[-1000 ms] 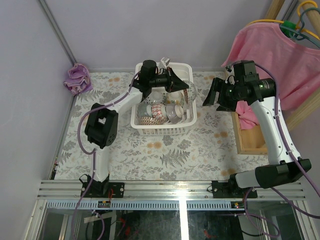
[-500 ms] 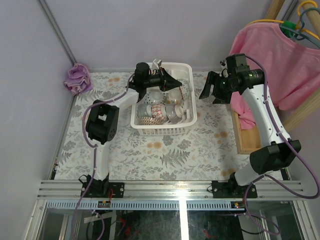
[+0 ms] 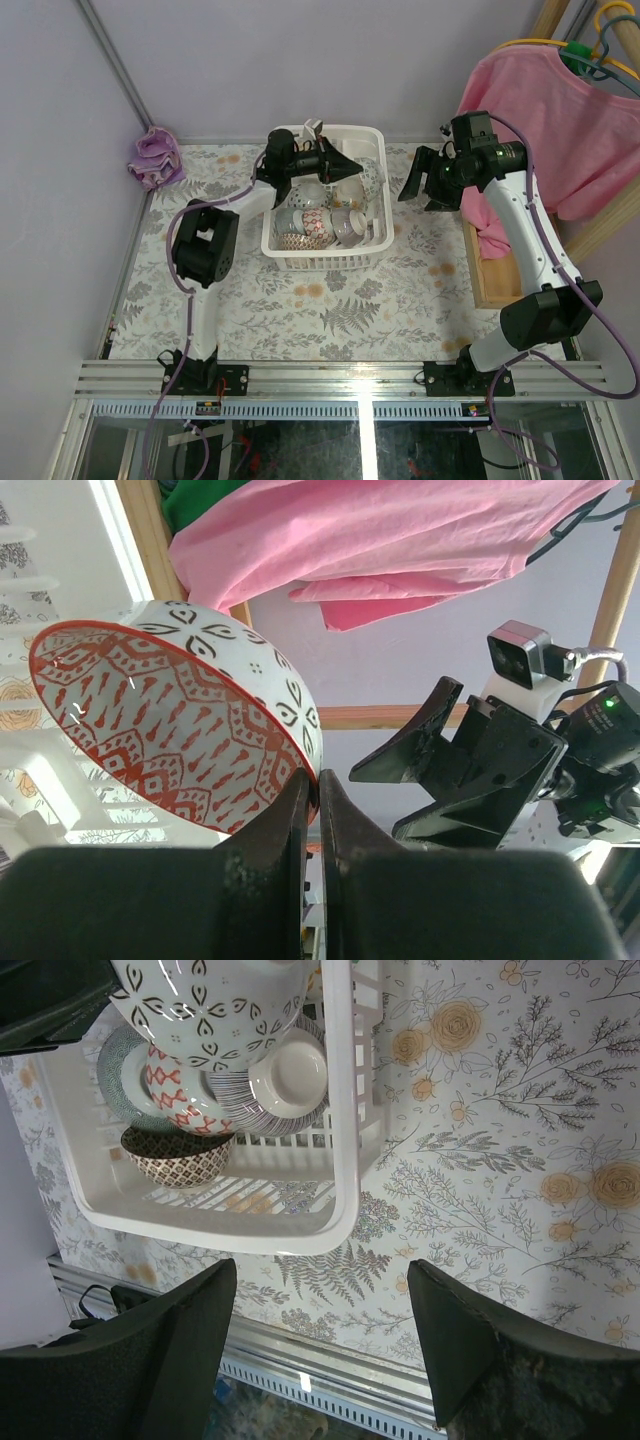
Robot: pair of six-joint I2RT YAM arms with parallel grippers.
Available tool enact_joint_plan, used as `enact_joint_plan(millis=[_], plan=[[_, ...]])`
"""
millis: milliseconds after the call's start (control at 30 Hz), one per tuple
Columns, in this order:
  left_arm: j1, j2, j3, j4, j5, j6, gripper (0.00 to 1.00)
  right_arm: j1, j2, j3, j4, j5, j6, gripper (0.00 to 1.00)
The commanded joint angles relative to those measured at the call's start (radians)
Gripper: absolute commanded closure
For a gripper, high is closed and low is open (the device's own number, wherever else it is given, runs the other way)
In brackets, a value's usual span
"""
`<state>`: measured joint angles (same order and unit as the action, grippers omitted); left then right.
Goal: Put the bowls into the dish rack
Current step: Adjust the dish rack at the center of the board.
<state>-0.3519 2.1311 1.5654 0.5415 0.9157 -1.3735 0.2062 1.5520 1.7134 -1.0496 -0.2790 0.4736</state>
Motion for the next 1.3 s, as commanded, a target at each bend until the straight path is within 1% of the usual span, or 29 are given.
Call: enact_joint_plan(millis=[0,167,267,300,400,467,500,633,733,800,933,1067,1133,1267], plan=[[0.024,-0.024,-0.029,0.218,0.024,-0.091,1.00,-0.006,-0.034,0.041,-0.026,-0.004,-0.012,0.24],[0.022,-0.132,-0.033,0.161,0.104,-0.103,1.00,-0.006,-0.055,0.037,-0.038,-0.009,-0.014,0.24],[0.022,-0.208,-0.034,0.029,0.166,-0.059,1.00,-0.008,-0.079,0.025,-0.041,-0.028,-0.008,0.24],[0.021,-0.237,-0.035,-0.050,0.178,-0.002,1.00,-0.006,-0.089,0.020,-0.042,-0.031,-0.008,0.24],[0.012,-0.320,-0.026,-0.355,0.199,0.174,1.00,-0.007,-0.115,0.007,-0.063,-0.053,-0.024,0.24],[-0.005,-0.365,-0.023,-0.519,0.208,0.257,1.00,-0.007,-0.133,-0.009,-0.085,-0.077,-0.042,0.24],[-0.013,-0.382,-0.016,-0.644,0.206,0.308,1.00,-0.006,-0.144,-0.020,-0.096,-0.089,-0.052,0.24],[-0.051,-0.403,0.078,-1.022,0.188,0.506,1.00,-0.006,-0.189,-0.060,-0.111,-0.139,-0.061,0.24],[-0.064,-0.386,0.115,-1.152,0.166,0.579,1.00,-0.007,-0.219,-0.109,-0.105,-0.179,-0.063,0.24],[-0.079,-0.351,0.172,-1.247,0.139,0.639,1.00,-0.006,-0.242,-0.137,-0.097,-0.198,-0.060,0.24],[-0.104,-0.302,0.206,-1.239,0.156,0.656,1.00,-0.002,-0.274,-0.165,-0.081,-0.222,-0.061,0.24],[-0.159,-0.298,0.226,-1.242,0.161,0.649,1.00,0.021,-0.270,-0.120,-0.076,-0.237,-0.073,0.23],[-0.182,-0.333,0.206,-1.237,0.152,0.641,1.00,0.029,-0.260,-0.104,-0.064,-0.247,-0.076,0.23],[-0.182,-0.392,0.114,-1.245,0.133,0.663,1.00,0.030,-0.207,-0.044,-0.050,-0.250,-0.073,0.23]])
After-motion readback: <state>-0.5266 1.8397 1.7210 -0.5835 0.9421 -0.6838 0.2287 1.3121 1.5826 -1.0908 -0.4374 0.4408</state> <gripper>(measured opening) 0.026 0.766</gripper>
